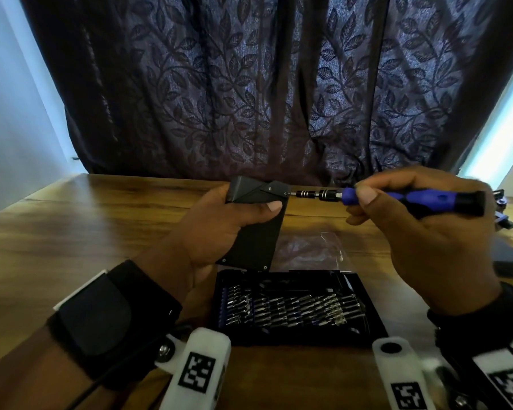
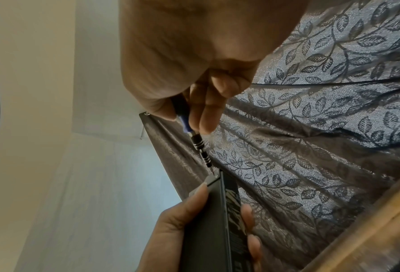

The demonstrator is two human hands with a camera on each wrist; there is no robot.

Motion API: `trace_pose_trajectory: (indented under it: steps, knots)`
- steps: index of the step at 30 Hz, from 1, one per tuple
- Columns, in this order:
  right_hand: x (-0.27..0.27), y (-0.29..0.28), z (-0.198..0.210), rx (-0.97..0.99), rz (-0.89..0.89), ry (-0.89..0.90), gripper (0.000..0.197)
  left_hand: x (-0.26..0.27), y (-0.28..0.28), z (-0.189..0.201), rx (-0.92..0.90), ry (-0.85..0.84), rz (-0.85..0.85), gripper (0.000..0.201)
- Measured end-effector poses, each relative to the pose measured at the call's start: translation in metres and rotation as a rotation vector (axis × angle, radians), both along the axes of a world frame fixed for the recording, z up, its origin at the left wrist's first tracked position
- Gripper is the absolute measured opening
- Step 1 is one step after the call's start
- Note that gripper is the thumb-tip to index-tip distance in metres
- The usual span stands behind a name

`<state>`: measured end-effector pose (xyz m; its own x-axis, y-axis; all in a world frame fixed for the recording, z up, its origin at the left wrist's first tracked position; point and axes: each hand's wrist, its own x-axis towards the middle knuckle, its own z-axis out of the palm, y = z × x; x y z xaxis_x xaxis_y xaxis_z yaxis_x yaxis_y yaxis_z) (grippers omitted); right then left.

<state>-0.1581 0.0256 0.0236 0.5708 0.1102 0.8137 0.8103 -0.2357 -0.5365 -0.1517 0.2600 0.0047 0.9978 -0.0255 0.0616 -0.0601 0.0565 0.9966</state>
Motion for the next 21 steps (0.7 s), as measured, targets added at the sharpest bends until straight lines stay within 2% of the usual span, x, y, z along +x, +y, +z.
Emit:
trace_pose_trajectory:
  steps: [11, 21]
  knots:
    - [0.0061, -0.0004, -0.0025, 0.009, 0.011, 0.029, 0.008, -0.0005, 0.0011, 0.0006, -0.021, 0.027, -0.01, 0.037]
    - [0.0047, 0.0005, -0.0024, 0.017, 0.014, 0.019, 0.008, -0.0015, 0.0017, 0.0007, -0.014, 0.021, -0.01, 0.043]
